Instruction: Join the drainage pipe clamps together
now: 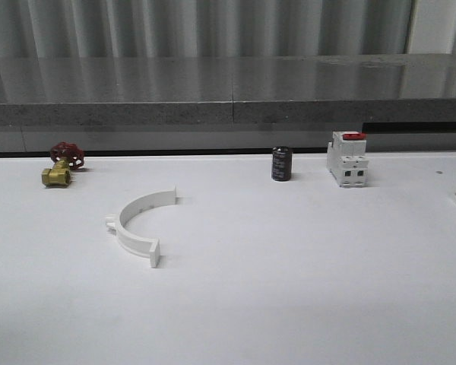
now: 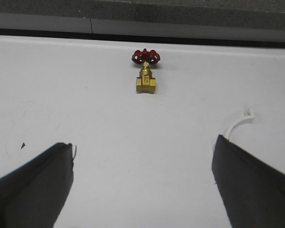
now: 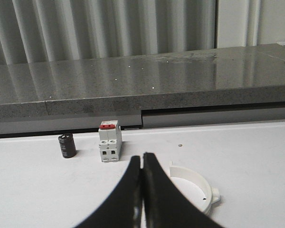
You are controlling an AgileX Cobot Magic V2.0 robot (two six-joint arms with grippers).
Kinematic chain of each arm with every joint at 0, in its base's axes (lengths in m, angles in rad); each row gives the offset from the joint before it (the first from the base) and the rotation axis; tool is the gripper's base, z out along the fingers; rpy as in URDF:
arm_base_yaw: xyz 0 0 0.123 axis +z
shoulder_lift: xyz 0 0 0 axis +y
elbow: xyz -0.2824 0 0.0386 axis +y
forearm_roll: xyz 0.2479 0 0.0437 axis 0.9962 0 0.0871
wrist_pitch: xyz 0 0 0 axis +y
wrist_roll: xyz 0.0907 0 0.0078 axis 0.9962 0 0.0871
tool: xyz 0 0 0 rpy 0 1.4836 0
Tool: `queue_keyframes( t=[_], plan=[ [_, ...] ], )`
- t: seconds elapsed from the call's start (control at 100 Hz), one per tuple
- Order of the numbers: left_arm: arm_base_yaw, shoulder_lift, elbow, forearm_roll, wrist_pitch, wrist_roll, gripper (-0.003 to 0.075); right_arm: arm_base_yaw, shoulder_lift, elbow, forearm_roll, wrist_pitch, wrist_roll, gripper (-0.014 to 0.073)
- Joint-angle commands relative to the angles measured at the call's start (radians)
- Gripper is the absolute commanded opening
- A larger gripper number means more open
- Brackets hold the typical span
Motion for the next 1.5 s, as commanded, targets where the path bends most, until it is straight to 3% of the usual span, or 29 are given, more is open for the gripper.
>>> queue_keyframes(
  t=[0.0,0.23,0.33,0.47,0.71,0.89,1.15,1.34,1.49],
  plan=[
    [0.004,-0.099,0.044,-0.001,-0.074,-0.009,0.0587,-0.007,-0.019,-0.020,-0.008,-0.085,-0.006,-0.0067],
    [0.004,-0.315,0.202,0.015,-0.090,-0.009,0.0584,-0.007,-0.019,-0.020,-0.008,-0.107,-0.006,-0.0067],
    [0.004,-0.383,0.253,0.017,-0.128,-0.009,0.0545,-0.007,-0.019,-0.020,-0.008,-0.125,-0.006,-0.0067],
    [0.004,-0.442,0.298,0.019,-0.168,-0.009,0.0375,-0.007,-0.019,-0.020,-0.008,-0.148,-0.006,-0.0067],
    [0.004,-0.448,0.302,0.044,-0.167,-0.009,-0.0022,-0.007,-0.010,-0.096,-0.006,-0.095,-0.005,-0.0067],
    [0.004,-0.448,0.302,0.051,-0.168,-0.009,-0.0020,-0.007,0.107,-0.293,-0.002,0.157,-0.005,-0.0067],
    [0.004,-0.448,0.302,0.051,-0.168,-0.009,-0.0020,-0.007,0.512,-0.624,-0.002,0.528,-0.005,-0.0067],
    [0.004,-0.448,0.302,0.051,-0.168,-0.009,-0.0020,-0.007,0.774,-0.773,0.002,0.544,-0.005,-0.0067],
    [0.004,-0.448,0.302,0.051,-0.168,-0.009,-0.0020,-0.007,0.905,-0.794,0.003,0.529,-0.005,-0.0067]
  ],
)
